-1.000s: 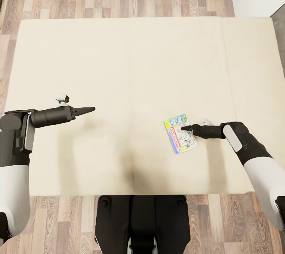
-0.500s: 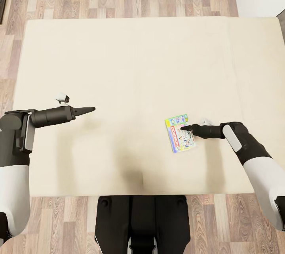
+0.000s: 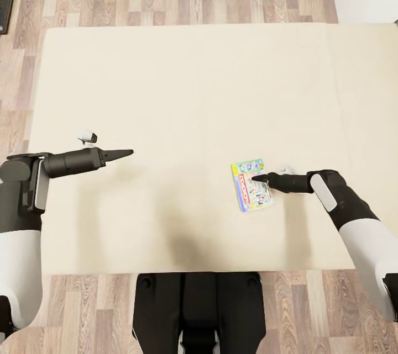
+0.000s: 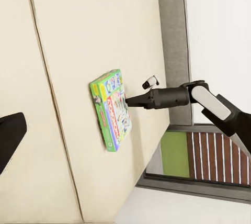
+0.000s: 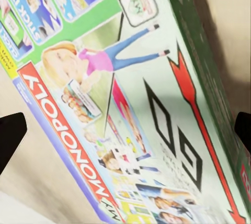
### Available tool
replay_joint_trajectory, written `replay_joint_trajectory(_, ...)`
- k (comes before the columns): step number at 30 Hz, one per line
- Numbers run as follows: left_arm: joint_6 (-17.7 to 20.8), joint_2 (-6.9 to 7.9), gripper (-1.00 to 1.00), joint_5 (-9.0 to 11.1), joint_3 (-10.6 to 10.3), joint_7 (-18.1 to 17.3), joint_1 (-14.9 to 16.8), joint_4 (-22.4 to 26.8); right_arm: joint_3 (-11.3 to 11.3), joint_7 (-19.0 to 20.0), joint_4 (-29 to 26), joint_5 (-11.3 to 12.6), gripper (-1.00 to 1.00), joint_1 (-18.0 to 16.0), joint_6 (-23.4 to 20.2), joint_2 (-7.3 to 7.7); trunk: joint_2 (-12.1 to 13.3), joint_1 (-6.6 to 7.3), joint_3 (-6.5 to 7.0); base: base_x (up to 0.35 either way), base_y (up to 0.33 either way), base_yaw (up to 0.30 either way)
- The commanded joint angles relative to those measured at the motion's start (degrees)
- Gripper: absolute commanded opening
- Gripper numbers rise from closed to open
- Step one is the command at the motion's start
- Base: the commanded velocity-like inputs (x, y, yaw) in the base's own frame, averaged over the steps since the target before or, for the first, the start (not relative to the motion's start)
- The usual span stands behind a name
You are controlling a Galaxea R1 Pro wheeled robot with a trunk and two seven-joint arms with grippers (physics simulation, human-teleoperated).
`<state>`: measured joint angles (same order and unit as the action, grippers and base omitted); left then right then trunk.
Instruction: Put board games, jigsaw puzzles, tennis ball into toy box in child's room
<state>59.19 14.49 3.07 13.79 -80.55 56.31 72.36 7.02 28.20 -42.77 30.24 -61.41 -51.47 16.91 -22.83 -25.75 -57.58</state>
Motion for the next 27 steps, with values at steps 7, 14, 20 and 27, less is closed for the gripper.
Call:
replay_joint_trajectory(7, 0.61, 0.01, 1.0, 0.09, 0.0, -0.13, 0.02, -0.02, 0.1, 0.28, -0.03, -0.01, 1.0, -0.03, -0.12, 0.05, -0.09, -0.04, -0.06, 0.0, 0.208, 0.0)
replay_joint_trajectory(14, 0.58, 0.01, 1.0, 0.09, 0.01, -0.14, 0.02, -0.02, 0.1, 0.28, -0.03, -0.01, 1.0, -0.03, -0.12, 0.05, -0.09, -0.04, -0.06, 0.0, 0.197, 0.0)
replay_joint_trajectory(20, 0.59, 0.01, 1.0, 0.09, 0.05, -0.15, 0.02, -0.02, 0.12, 0.28, -0.03, -0.01, 1.0, -0.03, -0.12, 0.05, -0.09, -0.04, -0.06, 0.0, 0.195, 0.0)
replay_joint_trajectory(27, 0.65, 0.01, 1.0, 0.09, 0.09, -0.17, 0.02, -0.02, 0.12, 0.28, -0.03, -0.06, 1.0, -0.03, -0.12, 0.05, -0.09, -0.04, -0.06, 0.0, 0.195, 0.0)
